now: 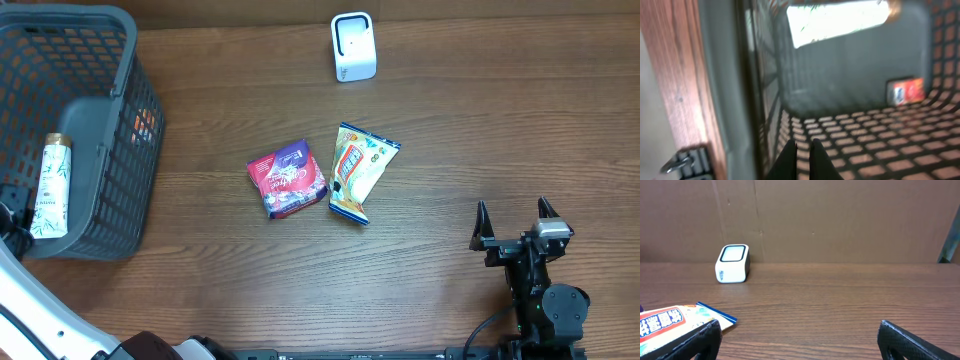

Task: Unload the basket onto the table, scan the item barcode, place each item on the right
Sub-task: 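Grasp the orange box in the basket with the left gripper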

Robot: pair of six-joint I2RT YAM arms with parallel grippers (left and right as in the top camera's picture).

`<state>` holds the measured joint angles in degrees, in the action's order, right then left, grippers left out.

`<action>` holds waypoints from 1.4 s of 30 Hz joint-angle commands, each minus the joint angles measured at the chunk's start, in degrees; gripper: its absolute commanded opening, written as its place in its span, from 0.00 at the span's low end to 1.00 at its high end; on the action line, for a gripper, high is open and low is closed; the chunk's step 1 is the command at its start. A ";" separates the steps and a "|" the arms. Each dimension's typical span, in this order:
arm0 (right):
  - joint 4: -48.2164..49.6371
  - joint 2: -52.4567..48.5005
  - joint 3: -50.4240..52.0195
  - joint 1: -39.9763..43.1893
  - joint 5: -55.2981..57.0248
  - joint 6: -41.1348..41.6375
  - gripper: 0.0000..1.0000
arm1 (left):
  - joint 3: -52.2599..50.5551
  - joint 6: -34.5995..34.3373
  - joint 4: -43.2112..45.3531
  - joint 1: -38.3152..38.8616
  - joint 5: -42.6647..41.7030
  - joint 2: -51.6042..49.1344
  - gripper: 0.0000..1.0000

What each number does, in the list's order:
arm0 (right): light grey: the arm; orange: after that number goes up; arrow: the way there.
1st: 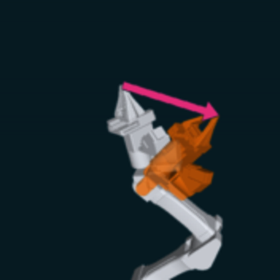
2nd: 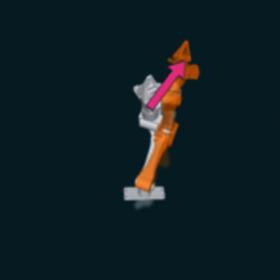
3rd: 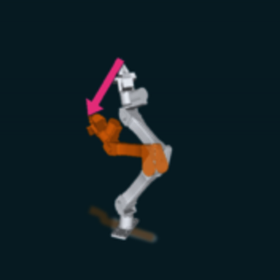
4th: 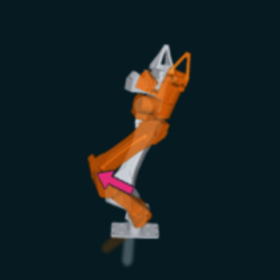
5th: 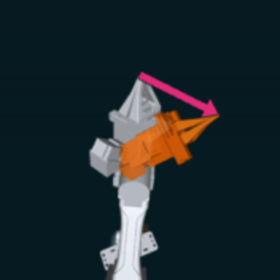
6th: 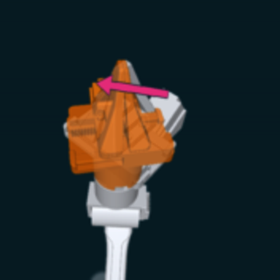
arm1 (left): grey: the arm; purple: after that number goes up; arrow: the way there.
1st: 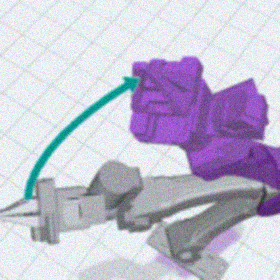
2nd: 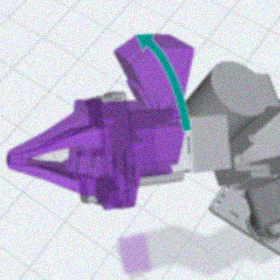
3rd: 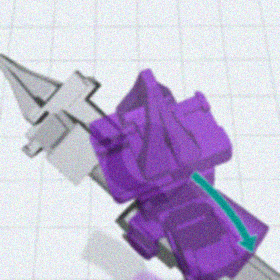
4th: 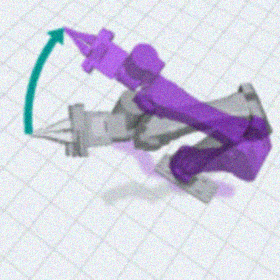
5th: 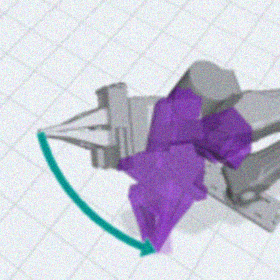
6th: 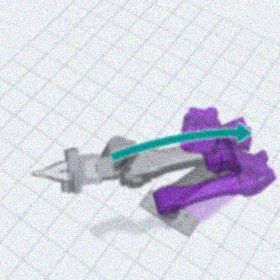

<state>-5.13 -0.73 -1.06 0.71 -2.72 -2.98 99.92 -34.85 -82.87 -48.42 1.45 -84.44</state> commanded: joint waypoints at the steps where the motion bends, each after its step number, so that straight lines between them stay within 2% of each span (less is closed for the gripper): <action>1: 0.44 0.57 0.59 -0.22 0.09 0.13 1.00 | -0.57 1.86 -5.33 0.28 -1.49 0.11 0.04; 16: 0.44 0.57 0.59 -0.22 0.09 0.13 1.00 | -0.57 2.19 -13.94 2.86 -1.57 0.11 0.04; 21: 0.44 0.57 0.59 -0.22 0.09 0.13 1.00 | -0.57 6.95 -13.94 2.86 -8.35 0.15 0.04; 28: 0.44 0.57 0.59 -0.22 0.09 0.13 1.00 | -0.57 7.96 -13.94 3.39 -17.62 0.24 0.04; 32: 0.44 0.57 0.59 -0.22 0.09 0.13 1.00 | -0.57 7.34 -13.22 4.22 -14.23 0.24 0.04; 37: 0.44 0.57 0.59 -0.22 0.09 0.13 1.00 | -0.57 4.37 -7.28 4.22 -0.37 0.20 0.04; 42: 0.44 0.57 0.59 -0.22 0.09 0.13 1.00 | -0.57 4.70 -10.12 4.35 -4.70 0.20 0.04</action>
<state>-5.15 -0.73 -1.06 0.71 -2.72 -2.96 99.68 -29.45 -91.37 -44.34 -3.53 -84.44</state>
